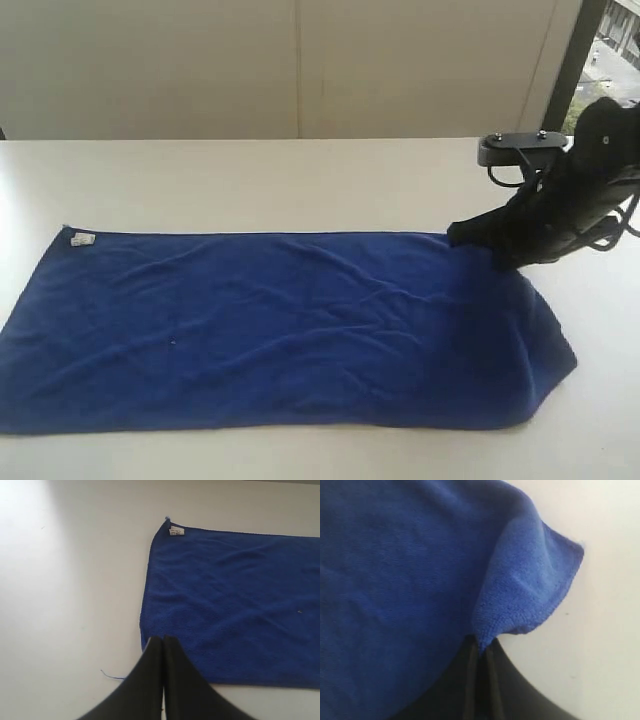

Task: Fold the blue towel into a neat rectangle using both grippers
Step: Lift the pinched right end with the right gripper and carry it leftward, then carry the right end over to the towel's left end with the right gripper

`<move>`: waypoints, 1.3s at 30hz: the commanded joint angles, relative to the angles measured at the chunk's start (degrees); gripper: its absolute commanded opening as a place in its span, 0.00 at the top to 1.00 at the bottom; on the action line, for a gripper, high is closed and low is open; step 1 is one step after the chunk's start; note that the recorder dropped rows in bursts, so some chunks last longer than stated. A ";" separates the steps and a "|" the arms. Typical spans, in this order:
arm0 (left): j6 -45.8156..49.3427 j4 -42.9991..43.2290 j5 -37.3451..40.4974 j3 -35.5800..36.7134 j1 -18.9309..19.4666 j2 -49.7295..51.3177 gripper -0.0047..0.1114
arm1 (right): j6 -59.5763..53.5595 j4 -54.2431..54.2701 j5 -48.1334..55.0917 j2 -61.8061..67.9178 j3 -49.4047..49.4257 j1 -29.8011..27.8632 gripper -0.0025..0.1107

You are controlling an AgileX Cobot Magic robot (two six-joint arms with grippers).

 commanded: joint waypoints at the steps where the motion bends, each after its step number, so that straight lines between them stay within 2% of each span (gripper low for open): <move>1: 0.00 0.00 -0.30 0.26 -0.14 0.14 0.96 | 1.77 -0.62 1.25 -0.53 -2.32 2.53 0.97; 21: 0.00 0.00 -0.30 0.26 -0.14 0.14 0.96 | 5.86 -1.26 5.45 5.06 -12.66 13.43 0.97; 39: 0.00 0.00 -0.30 0.26 -0.14 0.14 0.96 | 8.74 -2.76 10.53 14.46 -30.13 23.83 0.97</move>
